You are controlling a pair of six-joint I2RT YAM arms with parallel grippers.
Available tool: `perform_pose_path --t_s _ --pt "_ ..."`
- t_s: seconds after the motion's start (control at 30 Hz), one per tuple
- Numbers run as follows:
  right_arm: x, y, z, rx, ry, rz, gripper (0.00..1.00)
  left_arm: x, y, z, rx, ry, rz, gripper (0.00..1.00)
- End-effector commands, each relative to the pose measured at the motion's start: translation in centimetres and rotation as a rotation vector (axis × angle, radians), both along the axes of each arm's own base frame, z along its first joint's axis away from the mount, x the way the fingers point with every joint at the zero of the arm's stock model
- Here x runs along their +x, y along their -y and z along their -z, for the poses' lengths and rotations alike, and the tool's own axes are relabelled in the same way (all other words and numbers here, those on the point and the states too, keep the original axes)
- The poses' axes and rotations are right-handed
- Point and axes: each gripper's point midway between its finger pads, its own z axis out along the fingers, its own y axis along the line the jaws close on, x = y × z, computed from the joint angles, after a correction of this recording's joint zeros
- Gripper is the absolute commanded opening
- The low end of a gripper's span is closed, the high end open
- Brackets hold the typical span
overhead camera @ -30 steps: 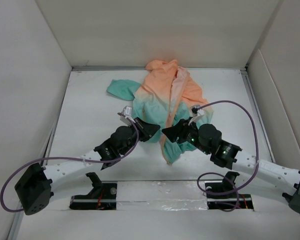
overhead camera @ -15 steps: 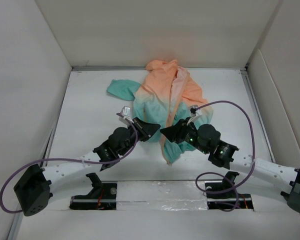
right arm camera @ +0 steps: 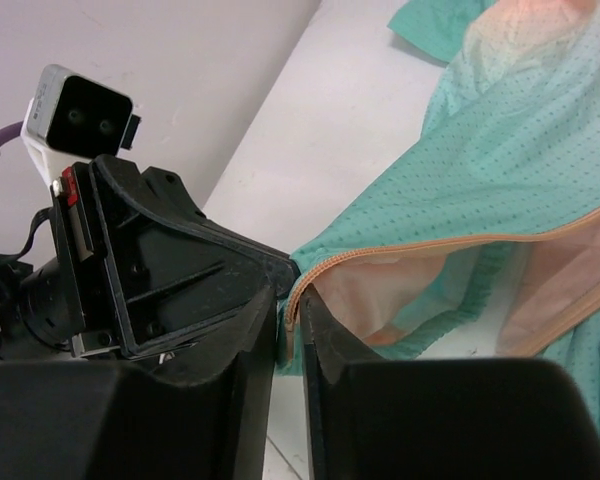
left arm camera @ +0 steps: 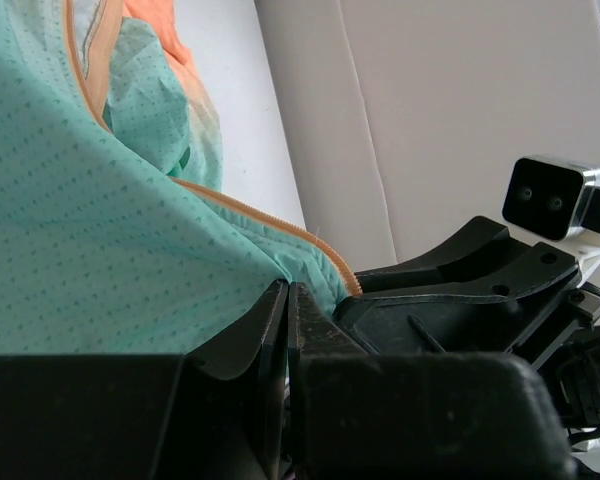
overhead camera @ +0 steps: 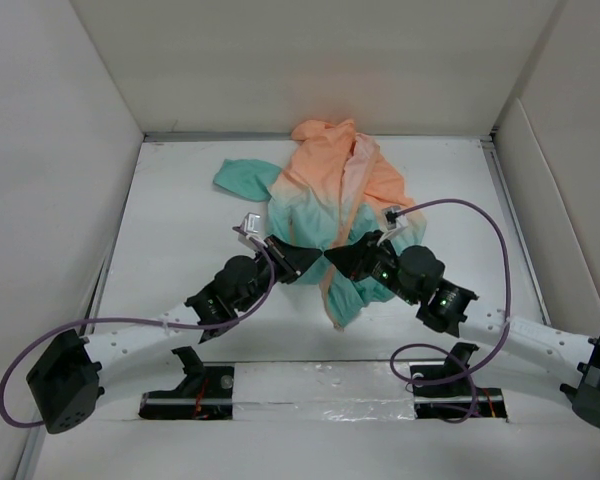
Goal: Zip up the jacket
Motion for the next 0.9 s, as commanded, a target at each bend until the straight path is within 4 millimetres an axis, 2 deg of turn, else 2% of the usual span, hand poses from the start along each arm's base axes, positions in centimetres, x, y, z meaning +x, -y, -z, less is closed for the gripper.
perform_pose_path --t_s 0.0,0.2,0.23,0.27,0.3,0.33,0.37,0.4,0.43,0.5,0.7,0.87 --pt "0.4 0.0 -2.1 0.058 0.058 0.011 0.20 -0.4 -0.1 -2.0 -0.057 0.052 0.014 0.00" --pt "1.3 0.0 -1.9 0.066 0.020 0.007 0.05 -0.6 -0.1 -2.6 -0.039 0.093 0.029 0.00" --pt "1.4 0.0 -1.9 0.081 0.010 0.003 0.03 -0.7 -0.3 -2.5 -0.032 0.097 0.028 0.10" --pt "1.1 -0.2 -1.9 0.109 -0.013 -0.028 0.01 -0.8 -0.4 -2.5 -0.027 0.101 0.027 0.16" --pt "1.9 0.3 -2.2 0.137 -0.012 -0.013 0.00 -0.8 -0.7 -2.4 -0.024 0.107 0.022 0.22" --pt "1.8 0.1 -2.5 0.160 -0.023 -0.041 0.00 -1.1 -1.2 -2.2 -0.030 0.113 0.019 0.31" --pt "1.4 -0.2 -2.4 0.191 -0.053 -0.079 0.00 -1.3 -1.5 -2.2 -0.037 0.119 0.015 0.34" --pt "1.9 0.0 -3.3 0.229 -0.034 -0.082 0.00 -1.4 -1.7 -2.2 -0.047 0.122 0.012 0.37" --pt "2.1 -0.2 -3.0 0.240 -0.049 -0.091 0.00 -1.7 -2.0 -2.4 -0.059 0.135 0.013 0.41" --pt "2.0 -0.6 -3.6 0.273 -0.047 -0.124 0.00 -1.9 -2.2 -2.7 -0.062 0.149 0.020 0.42" --pt "2.1 -1.5 -3.1 0.286 -0.062 -0.168 0.00 -1.9 -1.6 -2.9 -0.050 0.168 0.040 0.43" --pt "1.8 -1.3 -2.9 0.329 -0.064 -0.176 0.00 -1.4 -1.1 -3.3 -0.069 0.193 0.035 0.41"
